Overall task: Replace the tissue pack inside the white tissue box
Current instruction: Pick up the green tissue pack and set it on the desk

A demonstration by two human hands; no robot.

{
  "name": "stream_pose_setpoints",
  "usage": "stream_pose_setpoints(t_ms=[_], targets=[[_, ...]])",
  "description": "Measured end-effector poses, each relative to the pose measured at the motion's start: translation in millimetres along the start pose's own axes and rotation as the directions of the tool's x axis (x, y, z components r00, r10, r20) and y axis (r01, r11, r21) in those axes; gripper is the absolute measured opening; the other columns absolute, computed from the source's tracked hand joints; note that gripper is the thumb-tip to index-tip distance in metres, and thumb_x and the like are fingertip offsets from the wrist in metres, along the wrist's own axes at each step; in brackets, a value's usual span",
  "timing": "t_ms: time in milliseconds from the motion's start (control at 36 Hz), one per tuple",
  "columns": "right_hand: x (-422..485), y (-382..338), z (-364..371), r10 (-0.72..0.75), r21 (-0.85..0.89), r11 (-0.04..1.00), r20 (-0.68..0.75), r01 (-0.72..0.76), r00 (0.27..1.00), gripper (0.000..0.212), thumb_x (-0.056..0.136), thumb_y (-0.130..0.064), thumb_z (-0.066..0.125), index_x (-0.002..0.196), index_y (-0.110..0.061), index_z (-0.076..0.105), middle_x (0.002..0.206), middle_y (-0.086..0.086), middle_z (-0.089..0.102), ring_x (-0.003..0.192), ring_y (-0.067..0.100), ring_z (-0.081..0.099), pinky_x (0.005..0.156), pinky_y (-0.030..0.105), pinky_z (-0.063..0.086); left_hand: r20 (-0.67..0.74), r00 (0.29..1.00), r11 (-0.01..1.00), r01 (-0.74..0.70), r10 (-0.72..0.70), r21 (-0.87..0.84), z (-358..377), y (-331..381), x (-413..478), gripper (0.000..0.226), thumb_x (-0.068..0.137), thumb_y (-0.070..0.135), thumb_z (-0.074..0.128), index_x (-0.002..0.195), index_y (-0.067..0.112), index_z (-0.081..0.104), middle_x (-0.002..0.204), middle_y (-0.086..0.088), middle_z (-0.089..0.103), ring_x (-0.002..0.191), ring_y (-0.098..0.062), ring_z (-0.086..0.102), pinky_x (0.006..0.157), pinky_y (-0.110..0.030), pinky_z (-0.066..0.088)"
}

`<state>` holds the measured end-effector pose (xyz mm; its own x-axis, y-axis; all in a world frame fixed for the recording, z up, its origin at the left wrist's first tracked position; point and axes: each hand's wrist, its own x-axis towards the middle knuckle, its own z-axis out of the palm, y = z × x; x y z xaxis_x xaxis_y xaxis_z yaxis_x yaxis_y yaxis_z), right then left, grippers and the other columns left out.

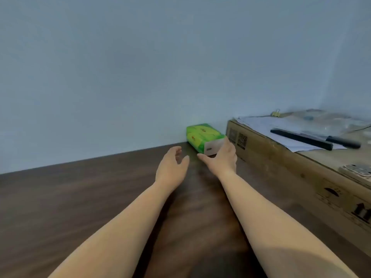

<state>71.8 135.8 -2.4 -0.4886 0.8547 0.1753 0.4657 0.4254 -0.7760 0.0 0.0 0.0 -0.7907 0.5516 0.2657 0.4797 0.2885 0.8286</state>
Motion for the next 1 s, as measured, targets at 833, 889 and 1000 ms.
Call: stream_pose_setpoints(t_ms=[833,889,1000], targets=[[-124.2,-29.8,-3.9,-0.280,0.401,0.903,0.280,0.153,0.918,0.095,0.047,-0.046,0.084,0.130,-0.036,0.038,0.131,-0.001,0.038,0.124,0.024,0.047,0.104,0.046,0.044,-0.149,0.964,0.975,0.212,-0.219,-0.061,-123.7,-34.2,-88.5,0.096,0.077,0.051,0.070,0.150,0.013,0.021,0.157,-0.008,0.025,0.143,-0.023,0.031,0.116,-0.045,0.030],[-145.8,-36.3,-4.3,-0.306,0.443,0.886,0.338,0.136,0.890,0.089,0.053,-0.036,0.087,0.128,-0.038,0.038,0.136,0.003,0.041,0.119,0.024,0.053,0.100,0.043,0.049,-0.127,0.964,0.972,0.223,-0.232,-0.079,-148.0,-40.6,-109.4,0.099,0.074,0.051,0.072,0.151,0.016,0.021,0.158,-0.007,0.026,0.144,-0.022,0.030,0.116,-0.044,0.029],[-183.8,-46.3,-5.0,-0.361,0.520,0.850,0.454,0.086,0.815,0.078,0.070,-0.006,0.081,0.130,-0.031,0.038,0.130,-0.001,0.044,0.114,0.022,0.058,0.089,0.034,0.053,-0.065,0.978,0.976,0.192,-0.200,-0.105,-185.8,-52.8,-151.4,0.092,0.075,0.042,0.076,0.149,0.016,0.027,0.152,-0.004,0.038,0.139,-0.018,0.038,0.114,-0.038,0.033]])
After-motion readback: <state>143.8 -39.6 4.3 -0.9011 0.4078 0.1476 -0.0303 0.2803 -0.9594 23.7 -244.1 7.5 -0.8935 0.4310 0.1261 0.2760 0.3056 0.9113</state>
